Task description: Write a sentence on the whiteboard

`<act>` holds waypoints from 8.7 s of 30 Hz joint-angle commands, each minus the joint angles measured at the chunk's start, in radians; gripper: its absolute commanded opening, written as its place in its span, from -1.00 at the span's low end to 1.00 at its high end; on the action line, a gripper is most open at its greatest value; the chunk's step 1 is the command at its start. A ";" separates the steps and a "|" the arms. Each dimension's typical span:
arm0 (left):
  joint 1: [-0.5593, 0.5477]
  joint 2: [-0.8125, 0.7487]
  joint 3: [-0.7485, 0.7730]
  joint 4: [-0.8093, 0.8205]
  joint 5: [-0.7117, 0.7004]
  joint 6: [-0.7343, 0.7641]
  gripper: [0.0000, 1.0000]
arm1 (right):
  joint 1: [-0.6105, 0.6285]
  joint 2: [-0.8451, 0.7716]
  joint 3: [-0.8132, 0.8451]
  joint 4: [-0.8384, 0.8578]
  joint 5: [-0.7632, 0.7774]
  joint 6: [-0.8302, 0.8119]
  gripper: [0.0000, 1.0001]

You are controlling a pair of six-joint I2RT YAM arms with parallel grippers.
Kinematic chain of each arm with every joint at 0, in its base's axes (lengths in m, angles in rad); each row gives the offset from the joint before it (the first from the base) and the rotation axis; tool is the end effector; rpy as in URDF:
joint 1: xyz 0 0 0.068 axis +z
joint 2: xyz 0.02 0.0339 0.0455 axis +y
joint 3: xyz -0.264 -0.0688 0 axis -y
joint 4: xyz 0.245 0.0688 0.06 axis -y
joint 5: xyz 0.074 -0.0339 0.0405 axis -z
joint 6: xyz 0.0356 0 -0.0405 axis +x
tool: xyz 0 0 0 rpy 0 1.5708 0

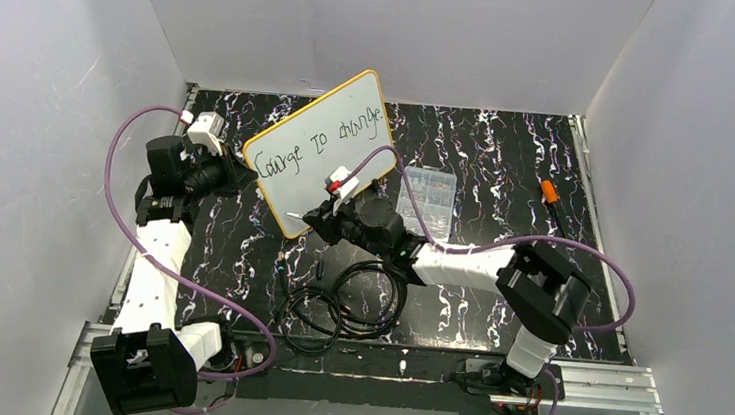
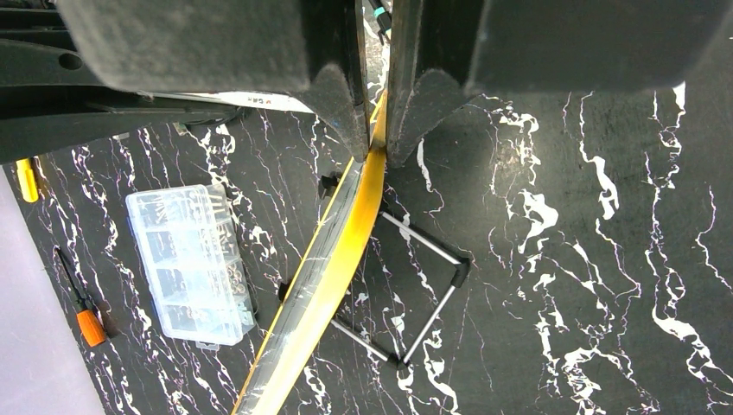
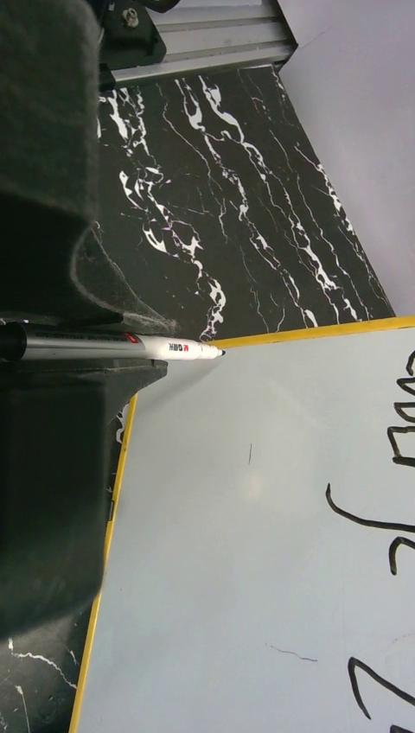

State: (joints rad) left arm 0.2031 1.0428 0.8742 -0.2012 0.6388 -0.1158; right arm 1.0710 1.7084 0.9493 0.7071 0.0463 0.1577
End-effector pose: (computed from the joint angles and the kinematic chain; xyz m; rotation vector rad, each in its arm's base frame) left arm 0.2337 0.0265 0.3225 0.1204 1.8995 -0.5579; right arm 0.1858 0.3368 0.2442 -0.7162 1.5426 0.8983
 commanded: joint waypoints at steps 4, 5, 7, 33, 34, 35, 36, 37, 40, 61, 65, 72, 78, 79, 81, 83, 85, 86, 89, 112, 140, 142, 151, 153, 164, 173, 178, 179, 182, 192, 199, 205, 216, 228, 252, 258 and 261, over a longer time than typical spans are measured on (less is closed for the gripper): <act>-0.003 0.002 0.011 -0.001 0.013 -0.001 -1.00 | 0.010 0.046 0.062 0.126 0.029 0.011 -0.97; -0.003 0.003 0.011 -0.001 0.013 -0.001 -1.00 | 0.012 0.051 0.067 0.130 0.034 0.011 -0.97; -0.003 0.003 0.011 -0.002 0.013 -0.001 -1.00 | 0.012 0.060 0.068 0.143 0.044 0.009 -0.97; -0.004 -0.005 0.011 -0.001 0.018 -0.001 -1.00 | 0.012 0.077 0.073 0.128 0.209 -0.008 -0.97; -0.003 -0.005 0.011 -0.001 0.017 -0.001 -1.00 | 0.013 0.074 0.070 0.130 0.210 -0.009 -0.97; -0.003 -0.005 0.011 -0.002 0.016 -0.001 -1.00 | 0.013 0.069 0.067 0.130 0.213 -0.009 -0.97; -0.003 -0.005 0.010 -0.001 0.017 -0.001 -1.00 | 0.012 0.065 0.065 0.133 0.214 -0.010 -0.97; -0.004 -0.007 0.011 -0.001 0.018 -0.003 -1.00 | 0.012 0.060 0.062 0.133 0.215 -0.012 -0.97; -0.004 -0.007 0.011 -0.001 0.017 -0.002 -1.00 | 0.013 0.044 0.054 0.142 0.199 -0.013 -0.97; -0.003 -0.007 0.011 -0.001 0.018 -0.002 -1.00 | 0.014 0.086 0.099 0.148 0.150 -0.039 -0.97; -0.003 -0.005 0.011 -0.001 0.021 -0.002 -1.00 | 0.014 0.093 0.085 0.127 0.149 -0.032 -0.97; -0.004 -0.005 0.012 -0.001 0.022 -0.004 -1.00 | 0.015 0.099 0.049 0.102 0.146 -0.017 -0.97; -0.003 -0.005 0.012 0.000 0.022 -0.004 -1.00 | 0.020 0.101 0.029 0.085 0.148 -0.009 -0.97; -0.004 -0.005 0.012 -0.001 0.022 -0.004 -1.00 | 0.020 0.102 0.025 0.083 0.153 -0.009 -0.97; -0.003 -0.005 0.012 0.000 0.023 -0.005 -1.00 | 0.021 0.102 0.023 0.080 0.157 -0.009 -0.97; -0.003 -0.005 0.012 0.000 0.024 -0.006 -1.00 | 0.021 0.102 0.025 0.069 0.163 -0.012 -0.97; -0.003 -0.005 0.012 0.000 0.023 -0.006 -1.00 | 0.022 0.100 0.025 0.067 0.184 -0.013 -0.97; -0.003 -0.006 0.012 0.000 0.024 -0.006 -1.00 | 0.022 0.097 0.025 0.066 0.200 -0.014 -0.97; -0.004 -0.005 0.012 0.002 0.025 -0.006 -1.00 | 0.021 0.088 0.032 0.070 0.239 -0.025 -0.97; -0.002 -0.005 0.010 0.002 0.023 -0.005 -1.00 | 0.021 0.055 0.112 0.176 0.201 -0.079 -0.97; -0.002 -0.006 0.011 0.001 0.025 -0.006 -1.00 | 0.021 0.092 0.007 0.126 0.262 -0.024 -0.97; -0.003 -0.005 0.011 0.002 0.023 -0.006 -1.00 | 0.021 0.087 0.015 0.136 0.262 -0.026 -0.97; -0.003 -0.006 0.011 0.002 0.023 -0.005 -1.00 | 0.021 0.061 0.030 0.179 0.282 -0.029 -0.97; -0.003 -0.006 0.011 0.002 0.025 -0.006 -1.00 | 0.021 0.057 0.032 0.182 0.288 -0.034 -0.97; -0.004 -0.003 0.012 0.001 0.026 -0.008 -1.00 | 0.021 0.060 0.034 0.210 0.324 -0.043 -0.97; -0.004 -0.003 0.012 0.002 0.028 -0.007 -1.00 | 0.020 0.082 0.022 0.180 0.376 -0.042 -0.97; -0.004 -0.003 0.012 0.003 0.029 -0.009 -1.00 | 0.020 0.097 0.008 0.157 0.371 -0.026 -0.97; -0.003 -0.002 0.012 0.003 0.029 -0.009 -1.00 | 0.020 0.098 0.004 0.153 0.368 -0.021 -0.97; -0.002 -0.003 0.011 0.003 0.027 -0.009 -1.00 | 0.020 0.102 -0.005 0.141 0.358 -0.008 -0.97; -0.003 -0.005 0.011 0.003 0.028 -0.009 -1.00 | 0.020 0.097 -0.039 0.127 0.364 0.023 -0.97; -0.003 -0.006 0.009 0.003 0.027 -0.010 -1.00 | 0.020 0.061 -0.041 0.143 0.364 0.019 -0.97; -0.003 -0.007 0.009 0.003 0.027 -0.009 -1.00 | 0.020 0.012 -0.025 0.170 0.387 -0.002 -0.97; -0.004 -0.006 0.009 0.003 0.028 -0.009 -1.00 | 0.018 0.066 0.034 0.197 0.381 -0.039 -0.97; -0.003 -0.004 0.010 0.003 0.028 -0.010 -1.00 | 0.017 0.102 0.008 0.192 0.408 -0.019 -0.97; -0.003 -0.004 0.011 0.006 0.033 -0.012 -1.00 | 0.024 -0.016 -0.040 0.186 0.409 -0.008 -0.97; -0.003 -0.004 0.011 0.006 0.034 -0.013 -1.00 | 0.024 0.009 0.007 0.219 0.414 -0.035 -0.97; -0.003 -0.004 0.011 0.006 0.033 -0.012 -1.00 | 0.024 0.028 0.025 0.228 0.407 -0.036 -0.97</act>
State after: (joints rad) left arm 0.2031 1.0443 0.8742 -0.1940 0.6483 -0.1238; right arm 1.0935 1.7275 0.9138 0.8642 0.4423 0.1467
